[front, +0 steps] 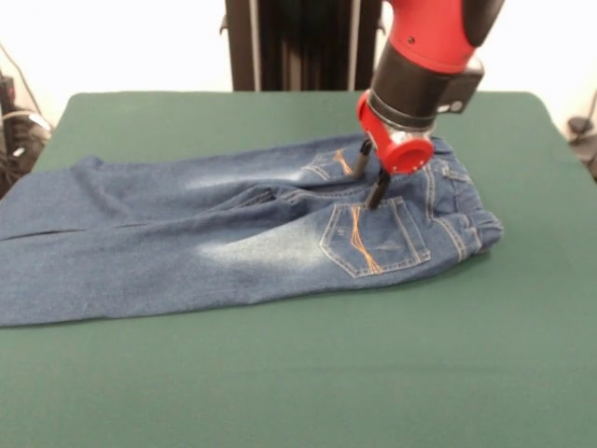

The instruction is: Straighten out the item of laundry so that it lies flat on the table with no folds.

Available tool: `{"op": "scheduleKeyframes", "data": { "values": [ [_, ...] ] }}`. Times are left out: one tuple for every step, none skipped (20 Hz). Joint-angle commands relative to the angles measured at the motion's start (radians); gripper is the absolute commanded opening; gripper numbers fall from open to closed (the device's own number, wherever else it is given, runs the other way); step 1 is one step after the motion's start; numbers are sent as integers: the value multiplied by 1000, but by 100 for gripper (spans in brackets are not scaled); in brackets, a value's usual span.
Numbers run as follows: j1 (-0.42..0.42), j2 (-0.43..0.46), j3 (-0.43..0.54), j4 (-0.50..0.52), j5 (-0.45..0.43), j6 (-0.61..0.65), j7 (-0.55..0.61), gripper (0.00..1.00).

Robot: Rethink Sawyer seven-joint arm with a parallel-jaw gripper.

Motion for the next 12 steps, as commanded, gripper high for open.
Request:
{"op": "scheduleKeyframes", "data": {
  "values": [
    [34, 51, 153, 107, 76, 90, 118, 100],
    [39, 45, 155, 115, 81, 84, 123, 100],
    [48, 40, 156, 119, 85, 74, 129, 100],
    [66, 39, 142, 118, 82, 63, 138, 100],
    [89, 43, 124, 107, 84, 70, 155, 100],
    [126, 53, 87, 89, 79, 79, 179, 100],
    [168, 64, 42, 66, 71, 97, 204, 100],
    [206, 78, 1, 43, 65, 108, 228, 100],
    [237, 93, -33, 21, 65, 127, 249, 100],
    [267, 108, -66, -1, 65, 146, 270, 100],
    [293, 119, -92, -20, 70, 168, 283, 100],
    [311, 127, -108, -33, 80, 182, 295, 100]
  ]
}}
